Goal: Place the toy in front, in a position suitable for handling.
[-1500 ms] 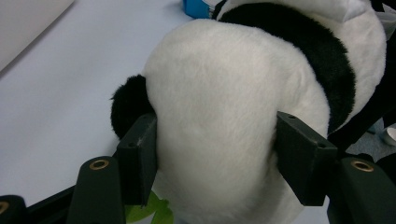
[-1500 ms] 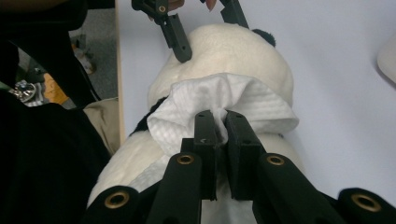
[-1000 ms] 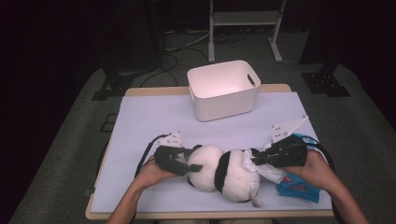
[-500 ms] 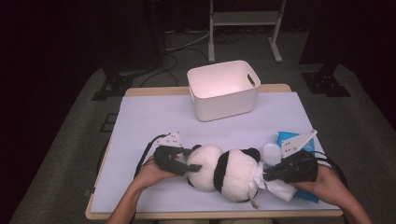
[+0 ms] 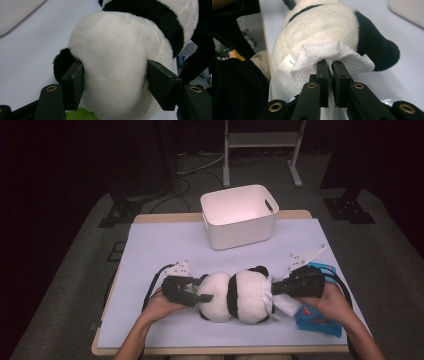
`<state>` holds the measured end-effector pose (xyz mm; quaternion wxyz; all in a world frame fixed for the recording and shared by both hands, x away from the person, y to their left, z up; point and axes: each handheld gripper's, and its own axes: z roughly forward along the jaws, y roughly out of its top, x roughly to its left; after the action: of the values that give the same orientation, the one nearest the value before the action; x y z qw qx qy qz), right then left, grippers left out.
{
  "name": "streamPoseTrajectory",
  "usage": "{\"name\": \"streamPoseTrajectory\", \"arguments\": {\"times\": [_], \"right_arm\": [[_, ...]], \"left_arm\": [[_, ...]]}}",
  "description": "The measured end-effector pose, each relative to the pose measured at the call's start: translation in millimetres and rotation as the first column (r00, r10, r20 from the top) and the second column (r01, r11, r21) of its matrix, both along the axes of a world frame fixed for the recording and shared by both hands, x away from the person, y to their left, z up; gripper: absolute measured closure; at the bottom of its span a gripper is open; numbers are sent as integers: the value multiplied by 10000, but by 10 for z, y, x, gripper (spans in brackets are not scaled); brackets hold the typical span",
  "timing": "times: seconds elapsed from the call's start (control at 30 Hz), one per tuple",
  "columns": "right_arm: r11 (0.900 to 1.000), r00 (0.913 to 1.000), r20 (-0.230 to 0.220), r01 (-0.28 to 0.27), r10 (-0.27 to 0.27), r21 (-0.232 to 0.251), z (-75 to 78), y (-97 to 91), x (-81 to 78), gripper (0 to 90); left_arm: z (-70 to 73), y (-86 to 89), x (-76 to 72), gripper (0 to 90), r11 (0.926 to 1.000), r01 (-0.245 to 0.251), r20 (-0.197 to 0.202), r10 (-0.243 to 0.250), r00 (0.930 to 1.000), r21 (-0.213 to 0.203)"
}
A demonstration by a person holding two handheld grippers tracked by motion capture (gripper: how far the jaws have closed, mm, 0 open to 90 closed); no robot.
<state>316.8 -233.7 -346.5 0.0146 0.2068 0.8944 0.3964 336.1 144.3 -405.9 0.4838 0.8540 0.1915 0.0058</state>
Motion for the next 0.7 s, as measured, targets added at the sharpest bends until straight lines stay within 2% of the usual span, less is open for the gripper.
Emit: {"name": "streamPoseTrajectory", "arguments": {"times": [0.1,0.27,0.33,0.47,0.7], "right_arm": [[9998,9998,122,168,-169,131,19,19,63,837],[9993,9989,312,362,-360,-53,79,20,127,837],[9990,9984,360,436,-438,58,121,5,144,836],[9988,9981,495,346,-363,339,198,27,163,836],[9995,9985,544,-105,88,297,282,221,197,834]], "left_arm": [[2,-3,3,344,9999,-144,52,144,9999,4],[11,-28,11,343,9996,-256,199,254,9995,109],[19,-47,10,342,9997,-214,268,210,9994,112],[56,-113,-4,336,9997,-169,519,160,9985,172],[72,-133,-27,334,9997,3,728,-20,9973,236]]}}
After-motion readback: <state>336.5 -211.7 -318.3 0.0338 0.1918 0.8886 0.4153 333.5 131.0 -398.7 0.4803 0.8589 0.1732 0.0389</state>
